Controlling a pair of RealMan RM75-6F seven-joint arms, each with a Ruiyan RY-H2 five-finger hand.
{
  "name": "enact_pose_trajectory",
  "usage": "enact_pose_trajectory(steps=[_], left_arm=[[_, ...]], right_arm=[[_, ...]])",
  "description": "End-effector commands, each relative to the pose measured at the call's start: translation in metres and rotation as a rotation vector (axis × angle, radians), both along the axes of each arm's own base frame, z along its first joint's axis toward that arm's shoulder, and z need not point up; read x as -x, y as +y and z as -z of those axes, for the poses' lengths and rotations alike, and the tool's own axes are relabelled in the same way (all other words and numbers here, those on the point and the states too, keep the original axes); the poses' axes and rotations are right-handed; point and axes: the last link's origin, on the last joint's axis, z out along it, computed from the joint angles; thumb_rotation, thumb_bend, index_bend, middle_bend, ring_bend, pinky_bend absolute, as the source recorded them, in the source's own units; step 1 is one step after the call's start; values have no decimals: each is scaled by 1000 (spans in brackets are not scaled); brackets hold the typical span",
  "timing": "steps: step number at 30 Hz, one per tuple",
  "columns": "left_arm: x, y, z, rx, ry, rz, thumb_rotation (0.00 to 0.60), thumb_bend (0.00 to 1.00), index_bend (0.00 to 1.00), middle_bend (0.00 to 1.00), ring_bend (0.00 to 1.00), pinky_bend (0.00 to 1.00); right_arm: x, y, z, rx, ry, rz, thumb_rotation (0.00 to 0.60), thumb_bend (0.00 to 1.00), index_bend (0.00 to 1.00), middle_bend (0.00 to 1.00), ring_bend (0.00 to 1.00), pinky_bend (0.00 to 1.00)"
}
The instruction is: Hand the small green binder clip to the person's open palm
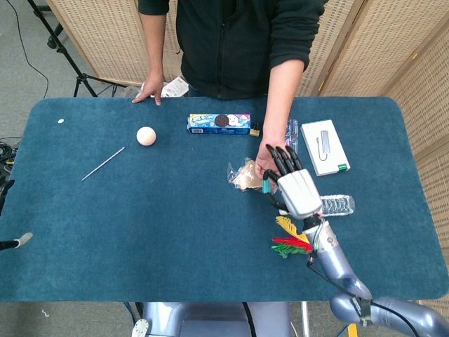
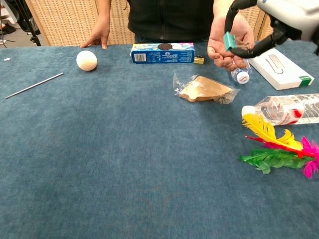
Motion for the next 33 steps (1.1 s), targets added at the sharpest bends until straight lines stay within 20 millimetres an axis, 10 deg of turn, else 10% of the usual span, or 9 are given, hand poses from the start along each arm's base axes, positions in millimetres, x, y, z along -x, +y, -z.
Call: enact_pose_trajectory(steps=[1, 7, 15, 24, 33], left_arm=[[0, 0, 0, 1, 0, -2, 600, 0, 0, 0, 0, 0], [2, 2, 0, 9, 5, -11, 600, 0, 0, 0, 0, 0], [1, 2, 1, 9, 6, -13, 600, 0, 0, 0, 0, 0], [0, 1, 0, 4, -2, -8, 600, 0, 0, 0, 0, 0], [0, -2, -3, -3, -13, -1, 600, 0, 0, 0, 0, 0]], right_arm=[[-2, -22, 1, 21, 4, 35, 600, 466, 539, 0, 0, 0], [3, -42, -2, 49, 23, 83, 600, 455, 523, 0, 0, 0], [6, -39, -8, 19, -9, 115, 600, 7, 8, 0, 0, 0], [13, -13, -37, 60, -48, 80, 600, 0, 0, 0, 0, 0], [92, 55, -75, 105, -27, 100, 600, 0, 0, 0, 0, 0]])
